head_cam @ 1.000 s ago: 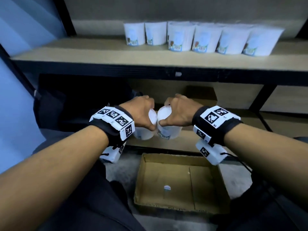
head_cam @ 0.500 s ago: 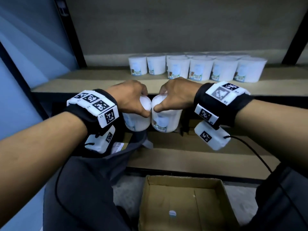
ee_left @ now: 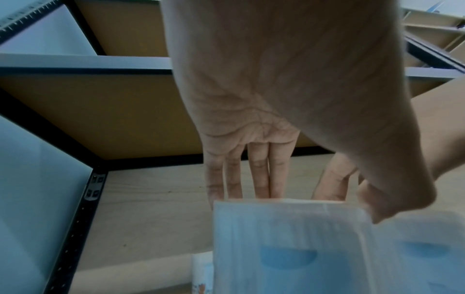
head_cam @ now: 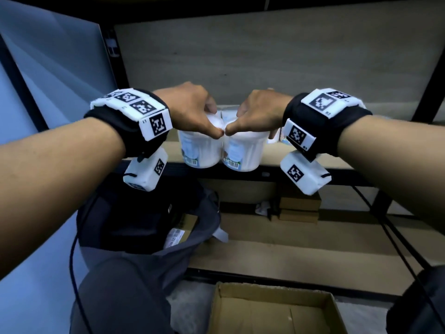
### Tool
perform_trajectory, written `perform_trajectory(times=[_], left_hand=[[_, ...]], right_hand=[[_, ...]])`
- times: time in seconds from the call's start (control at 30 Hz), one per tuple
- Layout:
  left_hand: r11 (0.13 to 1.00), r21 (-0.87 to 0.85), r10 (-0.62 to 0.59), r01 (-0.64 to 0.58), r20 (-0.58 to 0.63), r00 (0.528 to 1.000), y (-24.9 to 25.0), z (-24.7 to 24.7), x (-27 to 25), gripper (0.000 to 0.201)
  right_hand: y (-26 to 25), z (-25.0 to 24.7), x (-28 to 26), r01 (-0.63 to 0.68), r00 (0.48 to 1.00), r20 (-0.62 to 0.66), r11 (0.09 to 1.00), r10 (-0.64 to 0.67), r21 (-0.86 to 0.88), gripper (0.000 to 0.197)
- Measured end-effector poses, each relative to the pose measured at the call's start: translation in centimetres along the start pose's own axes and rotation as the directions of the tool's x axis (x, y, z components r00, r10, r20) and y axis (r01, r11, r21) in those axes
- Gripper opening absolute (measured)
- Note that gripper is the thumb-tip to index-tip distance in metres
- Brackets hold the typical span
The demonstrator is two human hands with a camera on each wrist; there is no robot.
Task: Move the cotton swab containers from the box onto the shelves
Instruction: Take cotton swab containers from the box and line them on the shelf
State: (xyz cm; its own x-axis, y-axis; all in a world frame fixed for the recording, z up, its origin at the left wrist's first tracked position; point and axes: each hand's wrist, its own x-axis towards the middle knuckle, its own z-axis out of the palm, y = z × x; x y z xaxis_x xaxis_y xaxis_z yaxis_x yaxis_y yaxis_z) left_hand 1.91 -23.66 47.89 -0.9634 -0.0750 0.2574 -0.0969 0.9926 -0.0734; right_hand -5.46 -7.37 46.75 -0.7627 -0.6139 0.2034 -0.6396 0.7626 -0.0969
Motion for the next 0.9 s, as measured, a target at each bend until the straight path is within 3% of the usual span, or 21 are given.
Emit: perform_trajectory(times=[0.77, 0.9], left_hand=[[0.995, -0.093, -0.019, 0.031, 0.123, 0.992, -4.8, 2.9, 7.0, 0.066], [0.995, -0.088, -0.029, 0.043, 0.152, 0.988, -5.5, 3.7, 8.0, 0.069]], right_hand=[[-0.6, 1.9, 6.6, -0.092, 0.994, 0.052, 0.996, 0.092, -0.009, 0.049], [-0.3, 2.1, 7.0, -0.115, 0.993, 0.045, 0.993, 0.114, 0.029, 0.069]])
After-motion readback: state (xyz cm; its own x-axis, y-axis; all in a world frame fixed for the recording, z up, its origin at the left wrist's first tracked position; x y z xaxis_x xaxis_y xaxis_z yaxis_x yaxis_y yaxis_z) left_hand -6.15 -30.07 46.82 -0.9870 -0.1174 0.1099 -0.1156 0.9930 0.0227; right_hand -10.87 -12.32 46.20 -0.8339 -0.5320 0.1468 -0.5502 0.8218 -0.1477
